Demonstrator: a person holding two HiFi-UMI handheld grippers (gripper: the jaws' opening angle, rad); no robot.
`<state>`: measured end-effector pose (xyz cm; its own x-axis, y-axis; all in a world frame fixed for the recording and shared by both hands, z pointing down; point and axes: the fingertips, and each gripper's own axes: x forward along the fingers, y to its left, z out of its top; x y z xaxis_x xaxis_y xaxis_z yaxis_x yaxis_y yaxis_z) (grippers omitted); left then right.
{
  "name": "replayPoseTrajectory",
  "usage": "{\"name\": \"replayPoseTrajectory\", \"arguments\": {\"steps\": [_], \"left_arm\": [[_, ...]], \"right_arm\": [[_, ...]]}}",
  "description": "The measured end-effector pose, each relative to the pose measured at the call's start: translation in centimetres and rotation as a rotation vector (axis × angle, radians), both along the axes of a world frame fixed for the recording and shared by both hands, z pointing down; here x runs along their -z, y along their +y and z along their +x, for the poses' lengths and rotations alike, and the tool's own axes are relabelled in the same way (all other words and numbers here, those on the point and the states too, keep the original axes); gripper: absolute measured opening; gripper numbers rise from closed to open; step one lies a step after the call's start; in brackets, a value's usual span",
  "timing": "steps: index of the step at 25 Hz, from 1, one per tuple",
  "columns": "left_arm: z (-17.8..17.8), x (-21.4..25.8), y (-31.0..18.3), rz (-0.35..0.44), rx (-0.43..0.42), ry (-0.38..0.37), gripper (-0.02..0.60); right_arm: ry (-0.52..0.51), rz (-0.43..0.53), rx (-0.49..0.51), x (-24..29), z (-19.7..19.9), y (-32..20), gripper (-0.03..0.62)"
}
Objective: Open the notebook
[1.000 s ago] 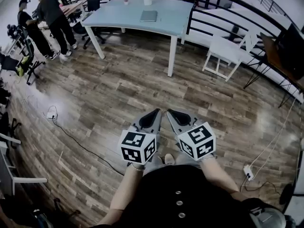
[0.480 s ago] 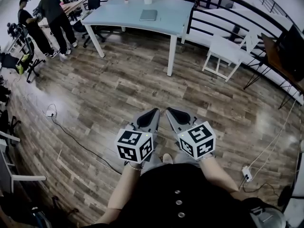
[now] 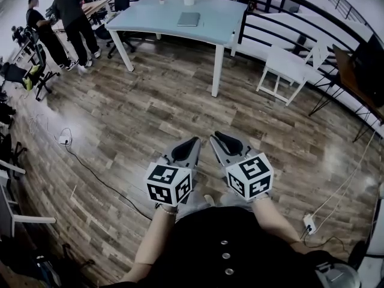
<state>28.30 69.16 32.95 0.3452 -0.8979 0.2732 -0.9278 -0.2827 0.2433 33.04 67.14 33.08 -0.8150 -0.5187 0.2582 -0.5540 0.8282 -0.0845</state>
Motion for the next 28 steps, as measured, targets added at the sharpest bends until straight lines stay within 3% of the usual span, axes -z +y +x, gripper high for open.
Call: {"name": "replayPoseTrajectory", "arguments": {"steps": [1,14,21,28], "left_arm": [[0.2,-0.1,0.0,0.000,0.003,0.000,0.021],[-1.1,-1.6,-1.3,-0.035,0.037,0.015,0.021],[-4.0,-1.4,-5.9,-0.020,0.036,0.021,0.021],[-9.0,-1.4,-11.9,-0.029,0.030,0.032,0.021]], "right_arm": [[-0.006,-0.002,0.001,0.0,0.2,0.0,0.072],[-0.011,-0.007,0.003,-0.9,-0.6,-1.8,0.084],[-0.003,0.000,-0.002,-1.0,-3.2,-6.1,0.092],[0.008,0.016,-0.008,-0.7,-8.3,-12.3,0.115]]}}
